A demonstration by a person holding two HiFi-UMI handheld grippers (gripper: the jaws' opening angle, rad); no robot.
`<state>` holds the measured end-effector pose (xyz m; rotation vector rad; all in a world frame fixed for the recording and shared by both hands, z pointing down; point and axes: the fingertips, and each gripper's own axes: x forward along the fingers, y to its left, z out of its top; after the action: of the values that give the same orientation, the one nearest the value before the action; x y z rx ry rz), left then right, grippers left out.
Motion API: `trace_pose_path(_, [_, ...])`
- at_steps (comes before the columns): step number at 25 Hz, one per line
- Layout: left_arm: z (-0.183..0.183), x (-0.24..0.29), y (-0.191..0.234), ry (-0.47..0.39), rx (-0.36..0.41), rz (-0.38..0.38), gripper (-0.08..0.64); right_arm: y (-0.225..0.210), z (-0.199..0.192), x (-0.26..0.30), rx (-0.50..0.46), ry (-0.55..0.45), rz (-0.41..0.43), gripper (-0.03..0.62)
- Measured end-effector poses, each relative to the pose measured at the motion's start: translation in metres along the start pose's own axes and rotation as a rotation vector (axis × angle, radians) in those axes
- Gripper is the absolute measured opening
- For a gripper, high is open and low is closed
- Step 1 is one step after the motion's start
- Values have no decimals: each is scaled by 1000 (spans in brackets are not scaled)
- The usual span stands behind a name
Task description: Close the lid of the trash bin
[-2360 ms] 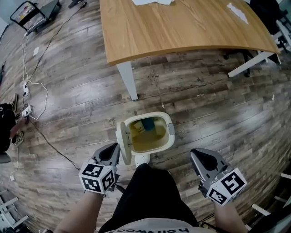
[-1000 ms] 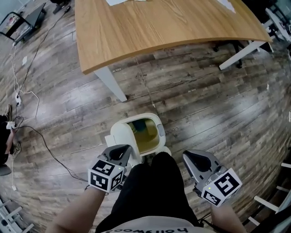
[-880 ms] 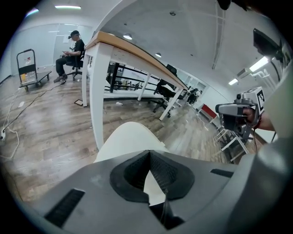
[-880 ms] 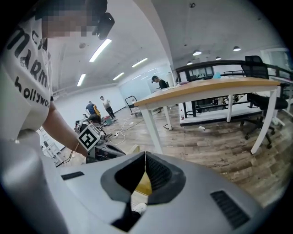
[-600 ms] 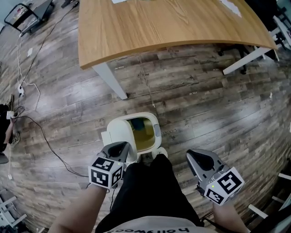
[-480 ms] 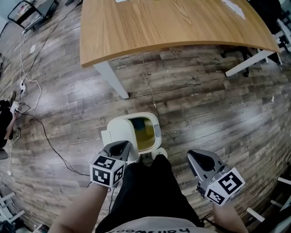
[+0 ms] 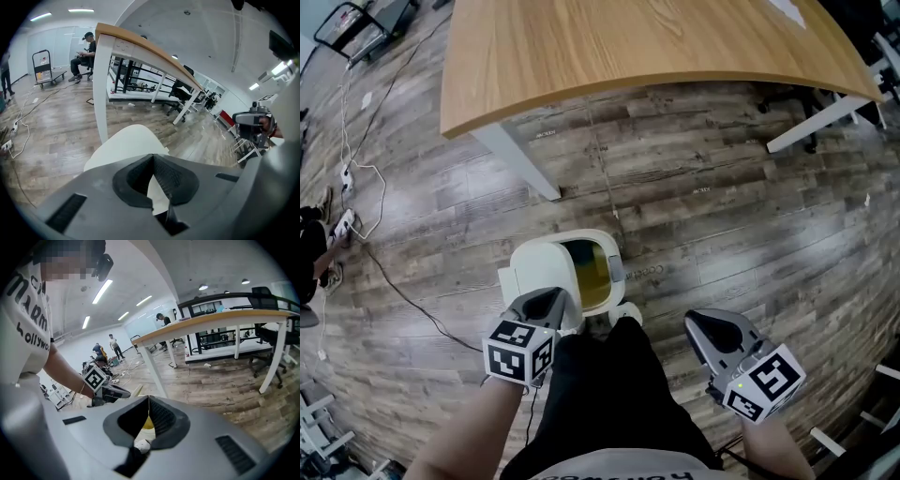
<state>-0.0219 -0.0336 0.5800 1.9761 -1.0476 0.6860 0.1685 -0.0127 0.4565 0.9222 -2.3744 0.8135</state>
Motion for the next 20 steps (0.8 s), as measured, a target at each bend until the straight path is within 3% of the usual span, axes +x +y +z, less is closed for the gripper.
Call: trace_pose_path(20, [-9,36,-12,-16,-38,10,6,-34,-46,-9,34,24,-11,11])
